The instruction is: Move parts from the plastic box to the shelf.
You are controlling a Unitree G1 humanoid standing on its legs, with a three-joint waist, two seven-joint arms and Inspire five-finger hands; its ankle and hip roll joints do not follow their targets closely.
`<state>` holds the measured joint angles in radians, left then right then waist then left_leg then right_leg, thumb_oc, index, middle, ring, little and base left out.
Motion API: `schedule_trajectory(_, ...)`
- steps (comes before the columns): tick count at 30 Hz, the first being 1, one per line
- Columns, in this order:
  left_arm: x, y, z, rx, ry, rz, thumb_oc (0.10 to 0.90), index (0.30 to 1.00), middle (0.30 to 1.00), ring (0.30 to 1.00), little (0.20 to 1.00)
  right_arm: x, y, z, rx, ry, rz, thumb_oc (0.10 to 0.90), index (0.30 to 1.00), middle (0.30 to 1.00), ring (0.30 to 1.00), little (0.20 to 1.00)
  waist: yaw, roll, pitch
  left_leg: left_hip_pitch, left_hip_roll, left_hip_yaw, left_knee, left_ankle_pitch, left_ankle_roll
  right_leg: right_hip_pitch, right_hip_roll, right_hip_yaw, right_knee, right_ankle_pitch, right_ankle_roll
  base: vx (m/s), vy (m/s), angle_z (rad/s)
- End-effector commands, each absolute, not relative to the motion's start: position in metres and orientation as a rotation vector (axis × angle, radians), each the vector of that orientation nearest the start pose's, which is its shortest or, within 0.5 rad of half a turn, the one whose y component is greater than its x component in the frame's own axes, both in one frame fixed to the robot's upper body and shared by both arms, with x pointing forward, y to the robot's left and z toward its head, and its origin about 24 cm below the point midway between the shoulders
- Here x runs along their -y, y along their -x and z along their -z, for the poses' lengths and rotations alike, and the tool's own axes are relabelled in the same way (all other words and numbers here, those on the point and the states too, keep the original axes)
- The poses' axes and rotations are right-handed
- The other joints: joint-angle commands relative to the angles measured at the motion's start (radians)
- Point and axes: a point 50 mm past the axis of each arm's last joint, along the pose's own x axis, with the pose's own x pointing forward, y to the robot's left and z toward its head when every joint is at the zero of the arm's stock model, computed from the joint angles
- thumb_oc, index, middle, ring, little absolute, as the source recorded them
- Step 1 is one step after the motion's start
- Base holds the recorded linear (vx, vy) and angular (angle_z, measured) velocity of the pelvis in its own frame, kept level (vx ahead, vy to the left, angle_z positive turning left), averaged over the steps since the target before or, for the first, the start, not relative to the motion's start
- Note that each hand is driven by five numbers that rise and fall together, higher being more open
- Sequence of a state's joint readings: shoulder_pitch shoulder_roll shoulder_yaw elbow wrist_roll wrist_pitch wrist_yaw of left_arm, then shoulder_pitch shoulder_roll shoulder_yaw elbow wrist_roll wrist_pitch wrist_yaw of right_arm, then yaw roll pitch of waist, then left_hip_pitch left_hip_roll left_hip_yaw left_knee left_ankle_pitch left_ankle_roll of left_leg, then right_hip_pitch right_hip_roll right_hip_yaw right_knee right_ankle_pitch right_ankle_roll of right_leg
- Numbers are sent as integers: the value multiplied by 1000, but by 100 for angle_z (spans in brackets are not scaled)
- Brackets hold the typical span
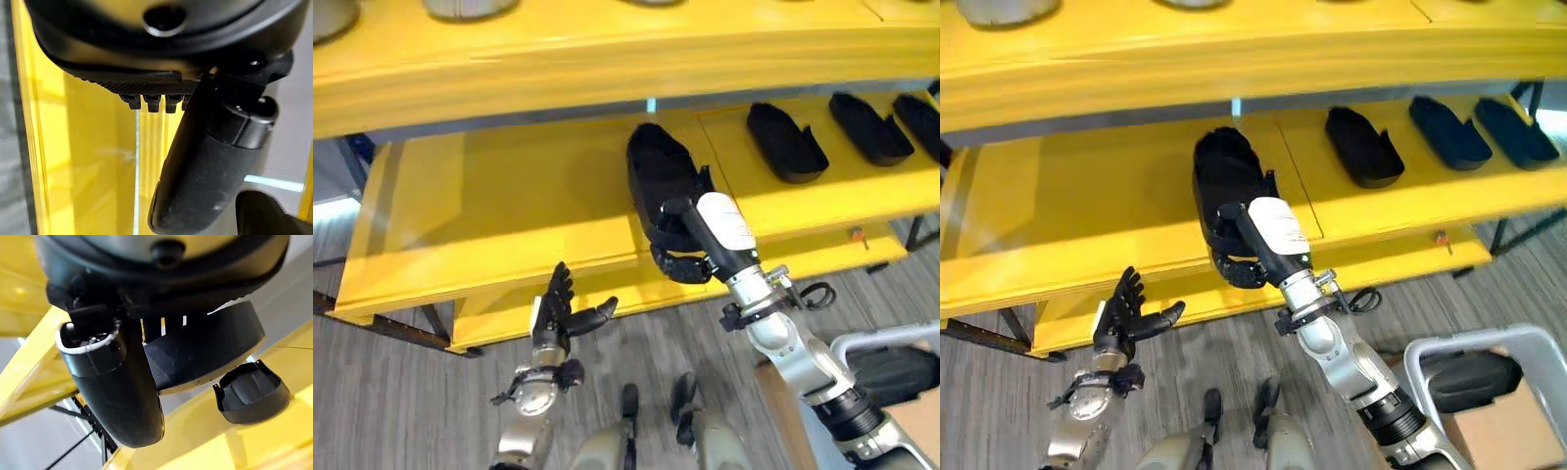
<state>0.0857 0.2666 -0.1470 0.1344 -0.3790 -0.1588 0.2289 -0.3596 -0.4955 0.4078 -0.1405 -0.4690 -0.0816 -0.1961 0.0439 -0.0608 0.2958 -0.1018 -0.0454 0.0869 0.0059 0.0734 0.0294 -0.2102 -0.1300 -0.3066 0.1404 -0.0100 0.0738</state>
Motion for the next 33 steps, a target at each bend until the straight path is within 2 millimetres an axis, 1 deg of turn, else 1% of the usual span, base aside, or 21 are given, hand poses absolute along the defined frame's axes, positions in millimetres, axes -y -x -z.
schedule_trajectory(1, -206, -226, -37, 76, 51, -166, 900, 1000, 1000, 1000, 1000, 95, -275, -222, 1031, 748, -118, 400, 300, 300, 300, 300, 32, -35, -146, 112, 104, -11, -17, -105, -60, 178, -30, 7, -166, 93, 60, 164, -228, 2)
schedule_trajectory(2, -207, -224, -35, 62, 61, -172, 900, 1000, 1000, 1000, 1000, 91, -274, -222, 1033, 736, -147, 400, 300, 300, 300, 300, 35, -36, -154, 120, 121, -13, -7, -108, -71, 200, -18, -4, -166, 75, 50, 141, -218, -22)
schedule_trajectory(5, -206, -222, -33, 52, 70, -173, 900, 1000, 1000, 1000, 1000, 90, -273, -223, 1037, 732, -160, 400, 300, 300, 300, 300, 35, -34, -152, 118, 132, -23, 0, -106, -83, 218, -11, -12, -176, 64, 42, 24, -116, 15)
schedule_trajectory(6, -204, -221, -32, 50, 78, -167, 900, 1000, 1000, 1000, 1000, 90, -272, -226, 1051, 734, -166, 400, 300, 300, 300, 300, 43, -33, -140, 92, 133, -36, 42, -109, -92, 222, -9, -23, -183, 60, 37, -114, -163, 8)
schedule_trajectory(7, -199, -224, -32, 50, 80, -141, 900, 1000, 1000, 1000, 1000, 92, -273, -229, 1065, 745, -159, 400, 300, 300, 300, 300, 41, -32, -113, 41, 127, -31, 124, -118, -104, 216, -21, -42, -170, 57, 27, -181, -137, -1)
schedule_trajectory(8, -197, -226, -33, 52, 80, -125, 900, 1000, 1000, 1000, 1000, 93, -273, -230, 1072, 753, -152, 400, 300, 300, 300, 300, 33, -33, -100, 22, 139, -1, 159, -122, -106, 211, -32, -59, -158, 55, 22, -152, -58, 46)
schedule_trajectory(9, -196, -227, -33, 54, 81, -124, 900, 1000, 1000, 1000, 1000, 94, -273, -231, 1073, 754, -150, 400, 300, 300, 300, 300, 31, -31, -100, 13, 140, -4, 172, -128, -106, 209, -32, -62, -155, 53, 22, -107, -16, 75)
schedule_trajectory(10, -196, -228, -33, 52, 80, -113, 900, 1000, 1000, 1000, 1000, 95, -272, -233, 1082, 761, -143, 400, 300, 300, 300, 300, 18, -32, -94, 2, 168, 33, 202, -136, -109, 199, -40, -80, -140, 51, 16, -77, 31, 99)
schedule_trajectory(11, -195, -229, -34, 54, 81, -99, 900, 1000, 1000, 1000, 1000, 96, -271, -235, 1093, 766, -131, 400, 300, 300, 300, 300, 3, -36, -92, 22, 243, 90, 218, -138, -120, 189, -56, -106, -123, 52, 16, -61, 69, 61)
schedule_trajectory(12, -195, -228, -36, 63, 81, -97, 900, 1000, 1000, 1000, 1000, 96, -271, -235, 1093, 763, -125, 400, 300, 300, 300, 300, 1, -34, -95, 35, 282, 94, 212, -126, -128, 189, -66, -113, -119, 51, 20, -10, 130, 52)
schedule_trajectory(13, -196, -228, -37, 65, 82, -101, 900, 1000, 1000, 1000, 1000, 97, -270, -236, 1095, 761, -115, 400, 300, 300, 300, 300, -6, -32, -99, 52, 333, 97, 202, -96, -142, 191, -74, -121, -109, 47, 27, 22, 85, 45)
schedule_trajectory(14, -196, -228, -37, 64, 82, -102, 900, 1000, 1000, 1000, 1000, 97, -270, -236, 1095, 761, -116, 400, 300, 300, 300, 300, -7, -29, -98, 56, 338, 95, 196, -93, -147, 192, -70, -123, -107, 43, 25, 24, 107, 49)
schedule_trajectory(15, -196, -228, -37, 64, 87, -101, 900, 1000, 1000, 1000, 1000, 98, -270, -235, 1090, 761, -110, 400, 300, 300, 300, 300, -11, -20, -103, 74, 375, 89, 176, -56, -159, 191, -75, -129, -93, 36, 31, 58, 231, 36)
schedule_trajectory(16, -195, -228, -37, 67, 93, -99, 900, 1000, 1000, 1000, 1000, 100, -271, -235, 1084, 763, -102, 400, 300, 300, 300, 300, -19, 8, -115, 99, 437, 54, 117, 31, -189, 182, -95, -135, -63, 29, 49, 78, 405, 25)
schedule_trajectory(17, -195, -229, -38, 66, 88, -103, 900, 1000, 1000, 1000, 1000, 99, -270, -235, 1094, 764, -104, 400, 300, 300, 300, 300, -12, 18, -115, 104, 465, 9, 101, 81, -202, 171, -117, -124, -47, 32, 60, 96, 456, 45)
schedule_trajectory(18, -195, -228, -35, 56, 98, -105, 900, 1000, 1000, 1000, 1000, 100, -271, -235, 1085, 768, -106, 400, 300, 300, 300, 300, -16, 33, -121, 112, 430, -33, 48, 32, -202, 164, -133, -119, -27, 36, 74, 78, 357, 33)
schedule_trajectory(19, -194, -228, -36, 60, 107, -100, 900, 1000, 1000, 1000, 1000, 103, -271, -236, 1087, 779, -98, 400, 300, 300, 300, 300, -25, 34, -128, 124, 420, 13, 22, -11, -200, 167, -161, -125, -11, 41, 83, 78, 270, 30)
schedule_trajectory(22, -196, -228, -37, 63, 83, -85, 900, 1000, 1000, 1000, 1000, 106, -271, -233, 1066, 778, -79, 400, 300, 300, 300, 300, -23, 31, -133, 134, 376, 26, 13, -57, -190, 168, -193, -117, 0, 64, 95, 65, 226, 21)
schedule_trajectory(25, -199, -229, -41, 78, 55, -84, 900, 1000, 1000, 1000, 1000, 110, -271, -230, 1041, 774, -58, 400, 300, 300, 300, 300, -12, 11, -125, 136, 333, 40, 34, -98, -172, 181, -231, -113, -8, 86, 120, 56, 193, 29)
schedule_trajectory(29, -200, -229, -40, 71, 44, -82, 900, 1000, 1000, 1000, 1000, 112, -271, -227, 1024, 766, -41, 400, 300, 300, 300, 300, 4, -11, -113, 127, 289, 46, 46, -126, -156, 192, -260, -113, -33, 112, 141, 19, 130, 15)
schedule_trajectory(33, -201, -227, -40, 64, 26, -77, 900, 1000, 1000, 1000, 1000, 111, -271, -225, 1014, 758, -35, 400, 300, 300, 300, 300, 16, -30, -107, 118, 265, 45, 42, -134, -147, 198, -274, -121, -58, 133, 154, 12, 95, 7)
